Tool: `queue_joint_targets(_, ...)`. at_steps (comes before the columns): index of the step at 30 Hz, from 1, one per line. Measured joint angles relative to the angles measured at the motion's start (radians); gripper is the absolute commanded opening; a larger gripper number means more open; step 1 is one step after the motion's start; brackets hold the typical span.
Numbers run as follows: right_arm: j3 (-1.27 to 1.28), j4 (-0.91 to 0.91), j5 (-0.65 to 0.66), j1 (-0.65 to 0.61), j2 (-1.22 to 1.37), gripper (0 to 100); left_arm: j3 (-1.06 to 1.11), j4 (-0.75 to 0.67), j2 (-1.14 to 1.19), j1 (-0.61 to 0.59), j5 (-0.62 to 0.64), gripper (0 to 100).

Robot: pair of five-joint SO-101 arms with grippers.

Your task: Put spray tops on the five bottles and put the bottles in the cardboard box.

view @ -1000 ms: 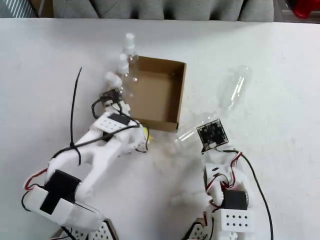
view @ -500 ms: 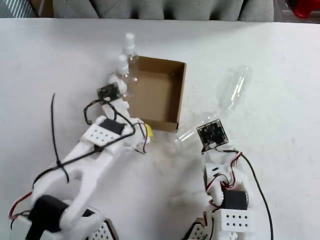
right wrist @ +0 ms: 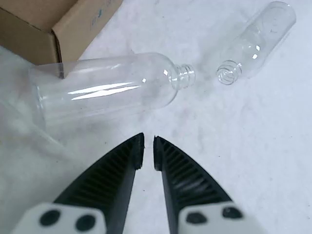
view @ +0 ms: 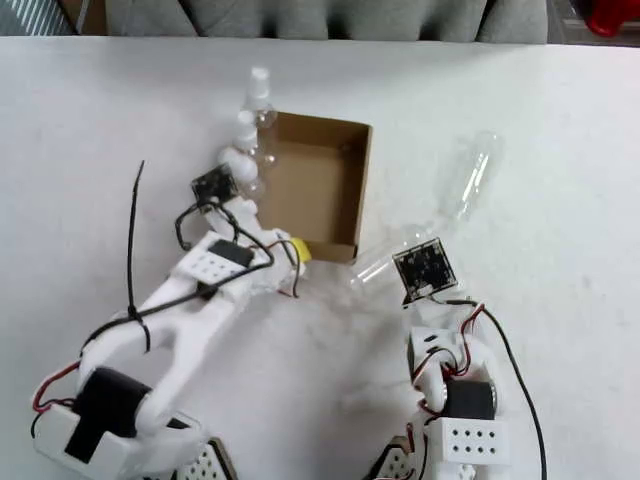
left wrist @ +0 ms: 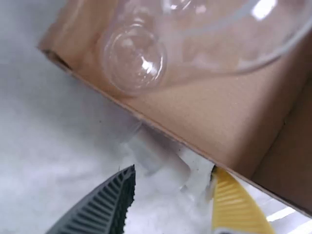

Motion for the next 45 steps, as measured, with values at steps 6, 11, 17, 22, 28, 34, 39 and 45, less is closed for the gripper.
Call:
queue_joint_targets(6, 0.000, 0.000, 0.000, 0.000, 0.000, 1.7, -0.002, -0.002, 0.006, 0.002, 0.000, 24)
queue_joint_targets(11, 0.000, 0.000, 0.000, 0.000, 0.000, 1.7, -0.014, 0.018, 0.012, -0.002, 0.000, 24)
queue_joint_targets(17, 0.000, 0.000, 0.000, 0.000, 0.000, 1.7, -0.017, 0.018, 0.014, 0.000, 0.000, 24)
queue_joint_targets(22, 0.000, 0.000, 0.000, 0.000, 0.000, 1.7, -0.017, 0.018, 0.015, 0.000, -0.002, 24)
queue_joint_targets(28, 0.000, 0.000, 0.000, 0.000, 0.000, 1.8, -0.023, 0.072, 0.012, 0.026, -0.029, 24)
queue_joint_targets(34, 0.000, 0.000, 0.000, 0.000, 0.000, 1.8, -0.034, 0.143, 0.011, 0.029, -0.089, 24)
queue_joint_targets(39, 0.000, 0.000, 0.003, -0.018, 0.000, 1.8, -0.048, 0.241, 0.008, 0.031, -0.190, 24)
queue_joint_targets(45, 0.000, 0.000, 0.002, -0.020, 0.000, 1.8, -0.066, 0.373, 0.023, 0.040, -0.272, 24)
